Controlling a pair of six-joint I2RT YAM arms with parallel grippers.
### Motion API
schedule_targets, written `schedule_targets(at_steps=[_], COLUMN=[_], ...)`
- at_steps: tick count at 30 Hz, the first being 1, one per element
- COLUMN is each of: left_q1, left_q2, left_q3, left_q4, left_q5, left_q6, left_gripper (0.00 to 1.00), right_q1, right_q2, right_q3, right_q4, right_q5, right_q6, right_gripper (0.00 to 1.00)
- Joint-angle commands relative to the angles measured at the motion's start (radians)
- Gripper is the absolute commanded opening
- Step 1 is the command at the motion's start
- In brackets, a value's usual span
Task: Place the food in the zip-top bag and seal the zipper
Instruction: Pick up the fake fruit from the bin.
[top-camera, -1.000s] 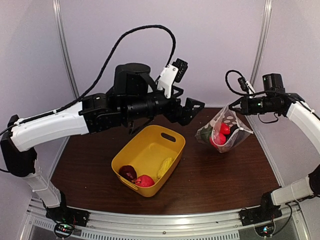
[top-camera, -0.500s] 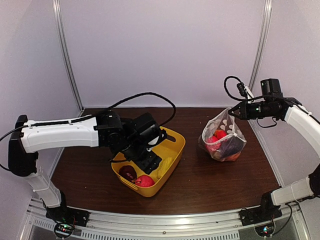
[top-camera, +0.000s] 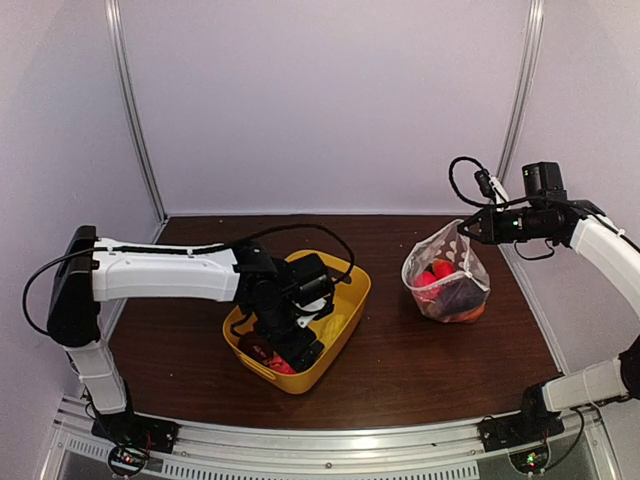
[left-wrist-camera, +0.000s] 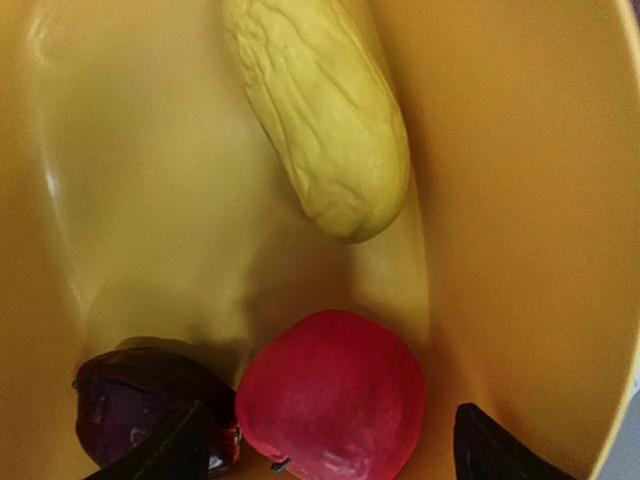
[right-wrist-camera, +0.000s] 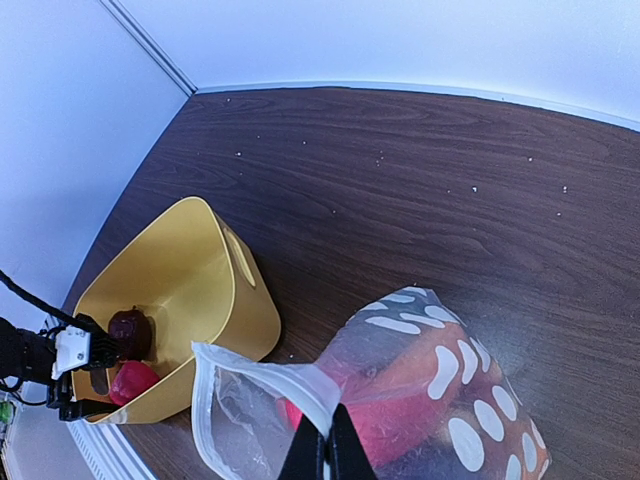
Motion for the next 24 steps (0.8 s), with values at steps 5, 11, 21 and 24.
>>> schedule_targets(at_steps=[5,11,21,24], left_q1=[0.02,0.02,0.027,0.046], left_q2=[0.117,0.158,0.134,0.13], left_q3=[0.003,0.008,0.26,0.337], left_q4=[-0.055,-0.097,-0.1,-0.077], left_q5=[0.025,-0.041,-0.079,-0.097], left_q6=[0.025,0.034,0.087,0.098], left_gripper=[0.84,0.69,0.51,0.5], right_q1=[-0.003,-0.004,-0.004,-0.003], right_q2=[-0.029,-0.025,-0.028,-0.033], right_q3=[-0.01,-0.011,-0.011,-0.012], right_q4=[0.027,0.032,0.03,0.03], right_q5=[0.018,0.02,0.027,0.031], right_q6=[-0.021,-0.019,-0.021,-0.022], right_gripper=[0.0,0.0,0.0,0.0])
